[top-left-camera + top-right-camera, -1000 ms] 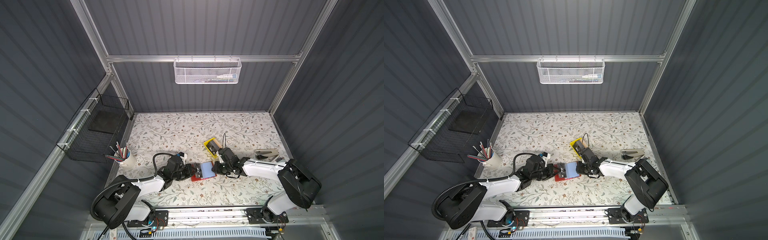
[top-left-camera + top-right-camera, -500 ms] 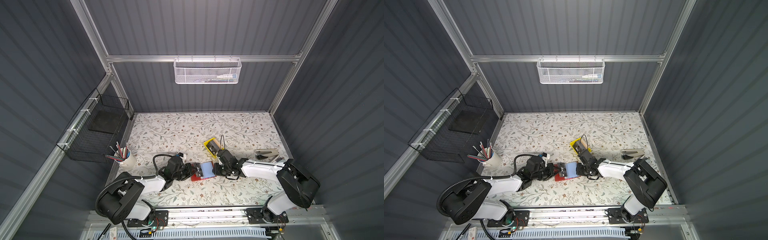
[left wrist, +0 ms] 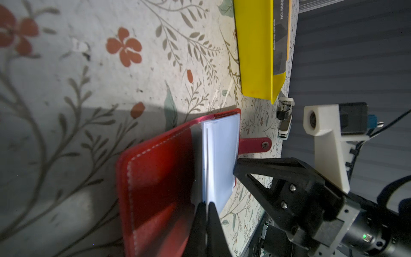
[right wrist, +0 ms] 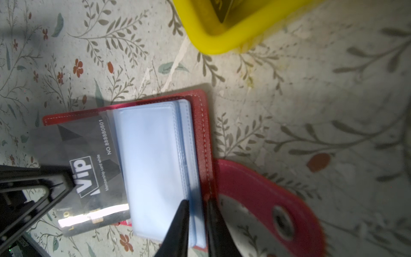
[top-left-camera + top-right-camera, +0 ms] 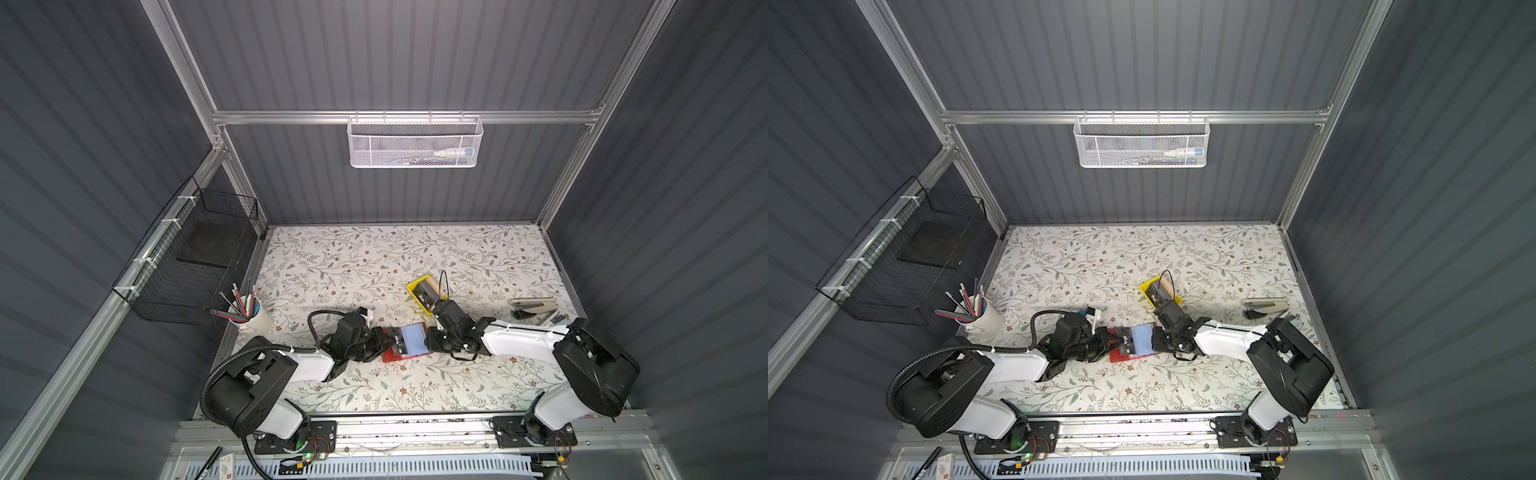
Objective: Insert credit cards into a card holder
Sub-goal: Insert the credit card into the card slot.
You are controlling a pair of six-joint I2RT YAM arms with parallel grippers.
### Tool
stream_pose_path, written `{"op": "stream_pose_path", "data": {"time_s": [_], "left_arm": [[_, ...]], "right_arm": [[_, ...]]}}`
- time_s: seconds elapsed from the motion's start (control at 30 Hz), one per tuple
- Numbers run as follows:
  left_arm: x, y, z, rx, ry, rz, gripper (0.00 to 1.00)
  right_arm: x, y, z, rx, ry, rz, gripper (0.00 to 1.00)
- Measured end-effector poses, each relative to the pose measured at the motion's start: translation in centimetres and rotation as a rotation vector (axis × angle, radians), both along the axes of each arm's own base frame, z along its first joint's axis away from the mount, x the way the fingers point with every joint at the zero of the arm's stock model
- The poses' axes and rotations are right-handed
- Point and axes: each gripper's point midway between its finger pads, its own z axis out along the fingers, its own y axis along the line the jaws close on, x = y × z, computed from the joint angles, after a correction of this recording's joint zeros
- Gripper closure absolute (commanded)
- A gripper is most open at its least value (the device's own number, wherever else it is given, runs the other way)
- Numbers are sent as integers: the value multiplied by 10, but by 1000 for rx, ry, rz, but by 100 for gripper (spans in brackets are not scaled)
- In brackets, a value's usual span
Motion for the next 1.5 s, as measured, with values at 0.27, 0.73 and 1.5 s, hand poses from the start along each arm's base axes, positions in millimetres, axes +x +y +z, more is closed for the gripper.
{"op": "stream_pose_path", "data": {"time_s": [0.27,0.73,1.5], "left_arm": [[1,-3,-1,-16,6,-4,100],[-2,-6,-6,-26,22,-22,100],[-1,-12,-4,-66,28,-31,100]], "right_arm": [[0,0,0,-2,-2,-1,81],[0,-1,-1,-14,-9,-3,82],[0,-2,-1,-17,-10,-4,82]]}}
